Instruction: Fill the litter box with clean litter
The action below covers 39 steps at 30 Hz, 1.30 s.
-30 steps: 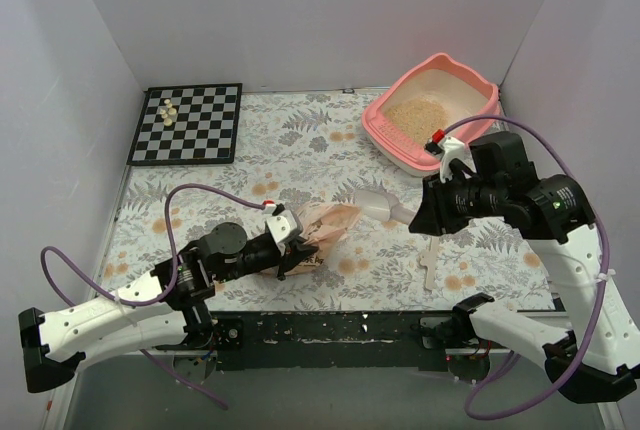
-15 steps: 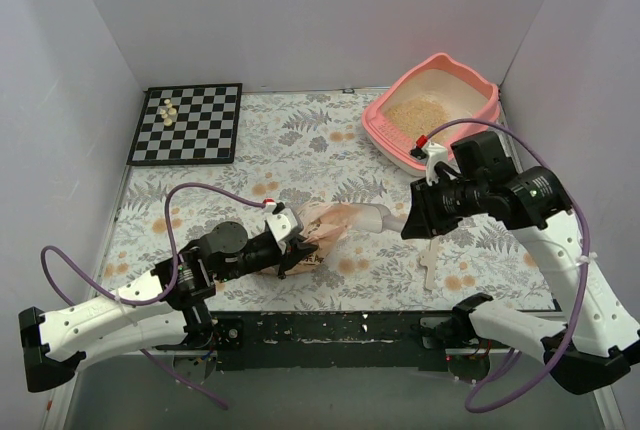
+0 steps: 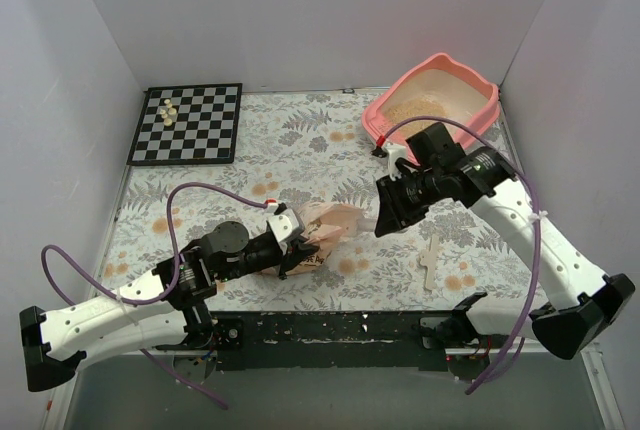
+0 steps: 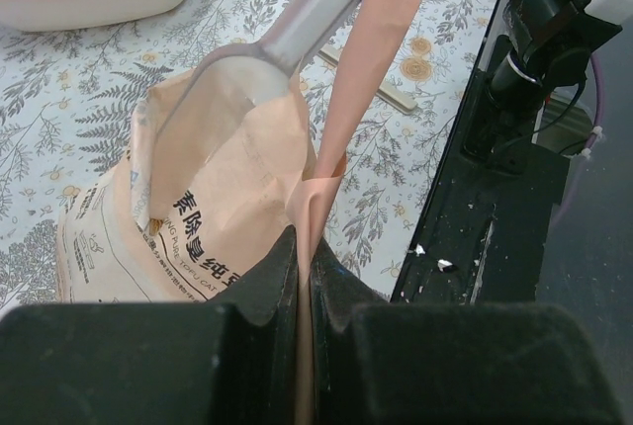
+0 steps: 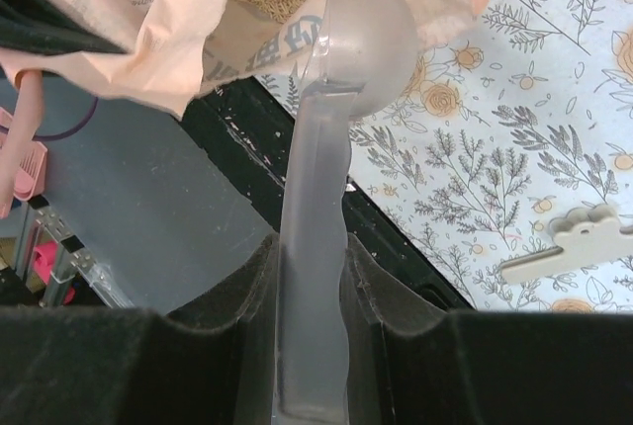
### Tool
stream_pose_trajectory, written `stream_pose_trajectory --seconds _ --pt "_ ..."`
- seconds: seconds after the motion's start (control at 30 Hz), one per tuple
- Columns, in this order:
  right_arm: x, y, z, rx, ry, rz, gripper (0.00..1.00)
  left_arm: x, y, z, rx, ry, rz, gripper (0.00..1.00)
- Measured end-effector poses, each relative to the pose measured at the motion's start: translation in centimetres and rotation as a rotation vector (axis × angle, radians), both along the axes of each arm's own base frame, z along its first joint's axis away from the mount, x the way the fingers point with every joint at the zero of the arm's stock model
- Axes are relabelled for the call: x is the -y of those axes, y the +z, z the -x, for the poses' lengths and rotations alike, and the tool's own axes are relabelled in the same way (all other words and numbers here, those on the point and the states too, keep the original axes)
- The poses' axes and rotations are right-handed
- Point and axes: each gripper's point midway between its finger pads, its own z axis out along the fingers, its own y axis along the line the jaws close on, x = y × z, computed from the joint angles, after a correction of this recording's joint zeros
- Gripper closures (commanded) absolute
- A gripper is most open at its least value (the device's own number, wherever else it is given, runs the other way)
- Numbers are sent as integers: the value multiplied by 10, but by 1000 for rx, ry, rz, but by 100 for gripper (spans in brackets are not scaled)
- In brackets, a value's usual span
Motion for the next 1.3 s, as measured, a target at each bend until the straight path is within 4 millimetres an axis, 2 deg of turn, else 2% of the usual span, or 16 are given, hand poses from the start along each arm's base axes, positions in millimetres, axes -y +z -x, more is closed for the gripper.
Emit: stream_pose_trajectory --seconds 0.3,0.6,0.73,1.03,1.3 --pt "-18 -27 -24 -52 16 48 99 1 -1 2 5 -14 -3 100" --pt "-32 -33 -43 -88 18 66 99 3 -3 4 5 -34 7 100" --pt "-39 -47 -51 -152 33 60 99 5 -5 5 11 -45 14 100" --pt "-85 -98 -61 -381 209 -126 99 8 -10 3 33 -51 10 100" --pt "-107 -116 -62 -505 304 -281 99 3 -14 -7 53 5 -20 100"
